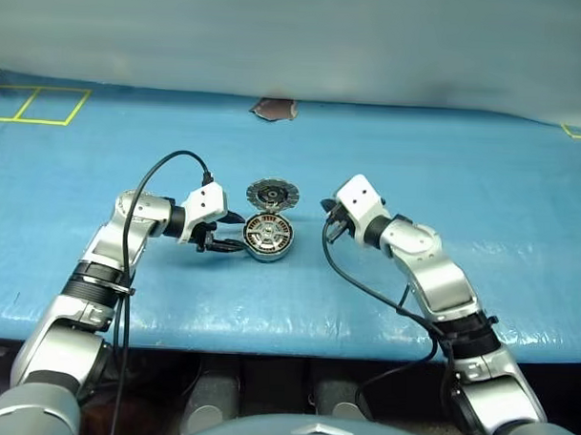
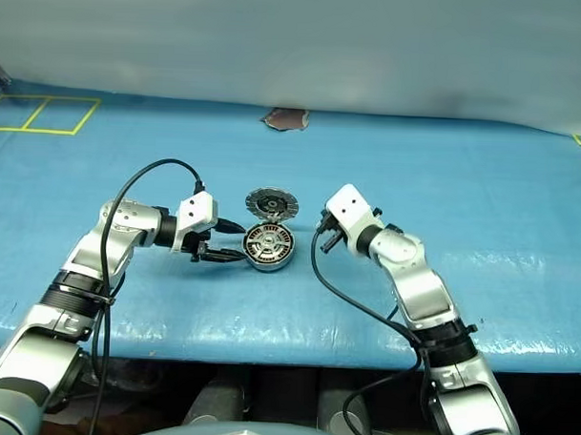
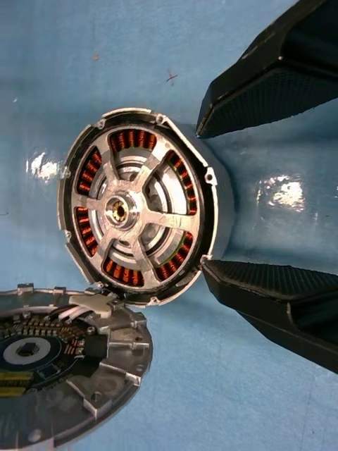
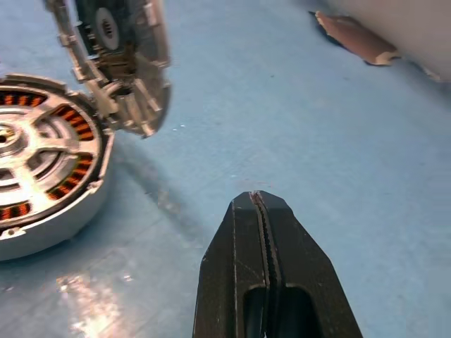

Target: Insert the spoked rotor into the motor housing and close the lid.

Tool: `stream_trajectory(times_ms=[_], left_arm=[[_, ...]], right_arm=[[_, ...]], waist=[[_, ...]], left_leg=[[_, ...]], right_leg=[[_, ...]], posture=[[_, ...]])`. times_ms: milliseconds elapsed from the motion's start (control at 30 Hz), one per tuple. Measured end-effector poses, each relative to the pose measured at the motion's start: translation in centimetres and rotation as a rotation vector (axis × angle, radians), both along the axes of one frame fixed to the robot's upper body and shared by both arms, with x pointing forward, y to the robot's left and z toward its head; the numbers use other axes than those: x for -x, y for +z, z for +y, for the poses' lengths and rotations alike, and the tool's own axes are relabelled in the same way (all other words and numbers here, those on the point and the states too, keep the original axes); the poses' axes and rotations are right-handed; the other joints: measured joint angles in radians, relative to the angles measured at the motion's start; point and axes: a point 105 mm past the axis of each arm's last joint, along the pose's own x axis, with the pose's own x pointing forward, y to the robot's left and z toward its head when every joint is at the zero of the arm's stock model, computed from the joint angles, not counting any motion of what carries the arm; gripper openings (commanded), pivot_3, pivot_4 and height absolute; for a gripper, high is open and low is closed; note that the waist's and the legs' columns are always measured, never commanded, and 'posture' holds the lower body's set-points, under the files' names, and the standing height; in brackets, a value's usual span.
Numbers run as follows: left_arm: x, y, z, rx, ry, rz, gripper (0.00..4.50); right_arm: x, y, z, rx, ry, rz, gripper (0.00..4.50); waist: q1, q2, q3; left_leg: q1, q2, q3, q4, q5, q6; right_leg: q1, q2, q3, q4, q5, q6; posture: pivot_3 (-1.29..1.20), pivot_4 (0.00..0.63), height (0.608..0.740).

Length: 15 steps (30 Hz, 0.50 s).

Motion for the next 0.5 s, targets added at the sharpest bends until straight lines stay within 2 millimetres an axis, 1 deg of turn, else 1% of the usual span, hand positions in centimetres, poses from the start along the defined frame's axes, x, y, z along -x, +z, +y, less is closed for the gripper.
stream_trajectory(times_ms=[100, 167, 233, 333, 433, 500], left_arm=[[0.2, -0.3, 0.3, 0.036, 0.032, 0.011, 2.97], [0.3, -0.4, 0.6, 0.066, 0.059, 0.021, 2.97], [0.4, -0.6, 0.9, 0.08, 0.088, 0.024, 2.97], [0.4, -0.4, 1.2, 0.099, 0.119, 0.014, 2.97], [0.2, -0.2, 2.5, 0.09, 0.176, -0.001, 2.97], [-0.2, 0.4, 3.6, 0.09, 0.226, -0.024, 2.97]], right_arm=[[-1.6, 1.8, 0.4, -0.012, 0.003, -0.055, 0.0], [-2.3, 2.8, 1.4, -0.046, 0.04, -0.076, 0.0], [-2.6, 3.4, 2.9, -0.081, 0.098, -0.075, 0.0], [-2.3, 3.6, 4.7, -0.098, 0.178, -0.066, 0.0], [-1.7, 3.1, 6.6, -0.116, 0.256, -0.044, 0.0], [-1.3, 2.9, 7.8, -0.124, 0.303, -0.025, 0.0]], waist=[[-0.004, 0.0, 0.0], [-0.006, 0.0, 0.0], [-0.007, 0.0, 0.0], [-0.005, 0.0, 0.0], [-0.006, 0.0, 0.0], [-0.008, 0.0, 0.0]], left_leg=[[0.0, 0.0, 0.0, 0.0, 0.0, 0.0], [0.001, 0.0, 0.0, -0.001, 0.0, 0.0], [0.001, 0.0, 0.0, -0.001, 0.0, 0.0], [0.001, 0.0, 0.0, -0.002, 0.0, 0.0], [0.001, 0.0, 0.0, -0.002, 0.0, 0.0], [0.001, 0.0, 0.0, -0.002, 0.001, -0.001]], right_leg=[[0.0, 0.0, 0.0, 0.0, 0.0, 0.0], [0.0, 0.0, 0.0, 0.0, 0.0, 0.0], [0.0, 0.0, 0.0, 0.0, 0.0, 0.0], [0.0, 0.0, 0.0, 0.0, 0.001, -0.001], [0.0, 0.0, 0.0, -0.001, 0.002, -0.003], [-0.001, 0.0, 0.0, -0.001, 0.002, -0.003]], posture=[[0.0, 0.15, 0.74], [0.0, 0.15, 0.74], [0.0, 0.15, 0.74], [0.0, 0.15, 0.74], [0.0, 0.15, 0.74], [0.0, 0.15, 0.74]])
